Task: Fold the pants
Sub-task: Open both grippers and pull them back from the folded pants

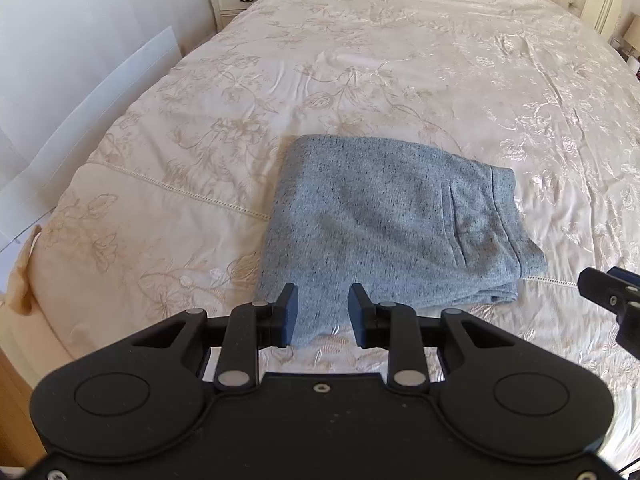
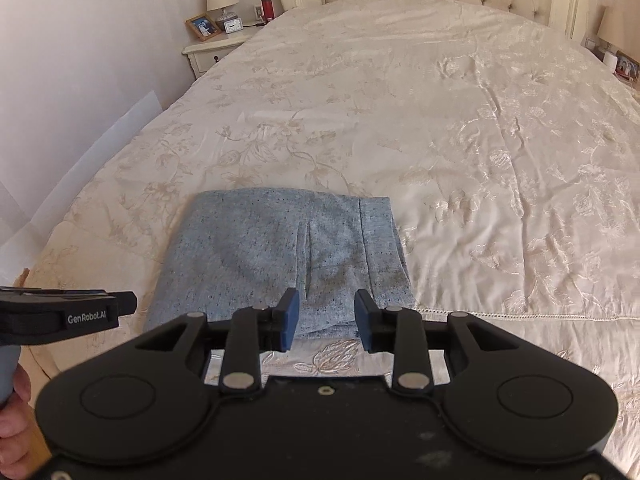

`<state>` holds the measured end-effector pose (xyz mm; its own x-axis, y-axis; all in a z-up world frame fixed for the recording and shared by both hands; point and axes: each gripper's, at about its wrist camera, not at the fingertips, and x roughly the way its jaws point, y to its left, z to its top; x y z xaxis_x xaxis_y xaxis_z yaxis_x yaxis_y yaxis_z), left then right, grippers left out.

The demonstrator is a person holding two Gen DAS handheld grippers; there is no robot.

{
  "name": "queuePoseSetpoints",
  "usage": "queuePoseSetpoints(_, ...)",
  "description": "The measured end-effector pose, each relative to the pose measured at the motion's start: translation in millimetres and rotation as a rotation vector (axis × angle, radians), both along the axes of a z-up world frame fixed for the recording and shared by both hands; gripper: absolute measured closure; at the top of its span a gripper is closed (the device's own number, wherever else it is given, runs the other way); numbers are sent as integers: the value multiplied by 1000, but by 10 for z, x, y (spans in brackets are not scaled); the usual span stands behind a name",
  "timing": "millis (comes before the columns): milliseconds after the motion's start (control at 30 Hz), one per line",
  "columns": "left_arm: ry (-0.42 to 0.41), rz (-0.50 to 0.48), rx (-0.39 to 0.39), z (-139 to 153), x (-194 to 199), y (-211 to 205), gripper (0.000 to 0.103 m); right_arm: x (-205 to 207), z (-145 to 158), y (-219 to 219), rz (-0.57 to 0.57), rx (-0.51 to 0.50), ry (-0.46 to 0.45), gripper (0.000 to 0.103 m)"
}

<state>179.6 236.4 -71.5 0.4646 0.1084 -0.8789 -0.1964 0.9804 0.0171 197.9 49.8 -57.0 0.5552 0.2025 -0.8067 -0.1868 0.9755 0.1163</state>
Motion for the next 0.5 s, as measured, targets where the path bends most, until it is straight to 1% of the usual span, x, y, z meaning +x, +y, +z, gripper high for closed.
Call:
queuePoseSetpoints(167,13,18,-1,1,-120,-63,64,-157,86,-97,-1,0,-22,69)
queuePoseSetpoints(500,-5,27,-3,67,-225,-171,64,-285,145,-179,7,1,-39,69)
